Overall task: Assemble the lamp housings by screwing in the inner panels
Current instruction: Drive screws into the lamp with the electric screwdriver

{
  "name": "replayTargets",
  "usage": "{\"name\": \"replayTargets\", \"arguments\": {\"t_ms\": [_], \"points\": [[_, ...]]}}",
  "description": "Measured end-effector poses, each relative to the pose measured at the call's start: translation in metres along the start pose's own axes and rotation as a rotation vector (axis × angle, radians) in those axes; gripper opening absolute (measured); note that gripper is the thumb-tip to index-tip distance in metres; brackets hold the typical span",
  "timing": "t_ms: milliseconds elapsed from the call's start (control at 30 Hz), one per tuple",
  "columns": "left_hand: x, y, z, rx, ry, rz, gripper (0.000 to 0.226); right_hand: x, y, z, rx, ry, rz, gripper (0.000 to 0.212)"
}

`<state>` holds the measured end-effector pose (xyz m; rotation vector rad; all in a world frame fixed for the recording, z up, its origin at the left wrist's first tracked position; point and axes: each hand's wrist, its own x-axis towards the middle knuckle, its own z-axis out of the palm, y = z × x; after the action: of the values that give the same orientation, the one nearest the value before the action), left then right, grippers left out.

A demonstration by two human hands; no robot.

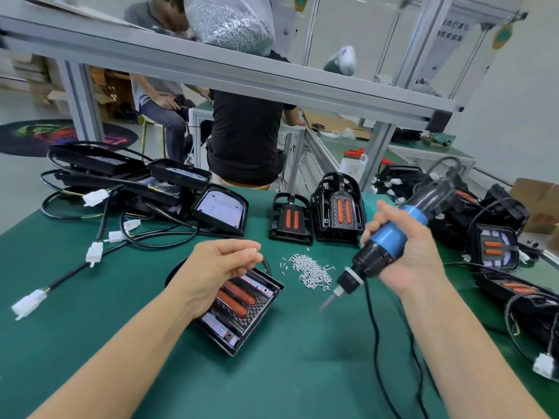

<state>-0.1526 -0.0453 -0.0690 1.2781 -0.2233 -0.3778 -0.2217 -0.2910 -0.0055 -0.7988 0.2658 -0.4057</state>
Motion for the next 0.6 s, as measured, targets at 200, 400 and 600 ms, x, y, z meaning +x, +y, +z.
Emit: {"name": "replayTargets", "arguments": {"t_ms": [200, 400, 600], "points": [[-0.017, -0.005, -0.007, 0.028, -0.021, 0.045, 0.018, -0.022, 0.019, 0.046, 0.239, -0.068, -0.179, 0.007], [-0.028, -0.01, -0.009, -0.053, -0.022, 0.056, 0.013, -0.036, 0.034, 0.073, 0.323, -0.144, -0.29, 0.016], [-0.033, -0.01, -0.009, -0.121, -0.018, 0.085, 0.025, -0.043, 0.043, 0.083, 0.25, -0.176, -0.377, 0.015]]}}
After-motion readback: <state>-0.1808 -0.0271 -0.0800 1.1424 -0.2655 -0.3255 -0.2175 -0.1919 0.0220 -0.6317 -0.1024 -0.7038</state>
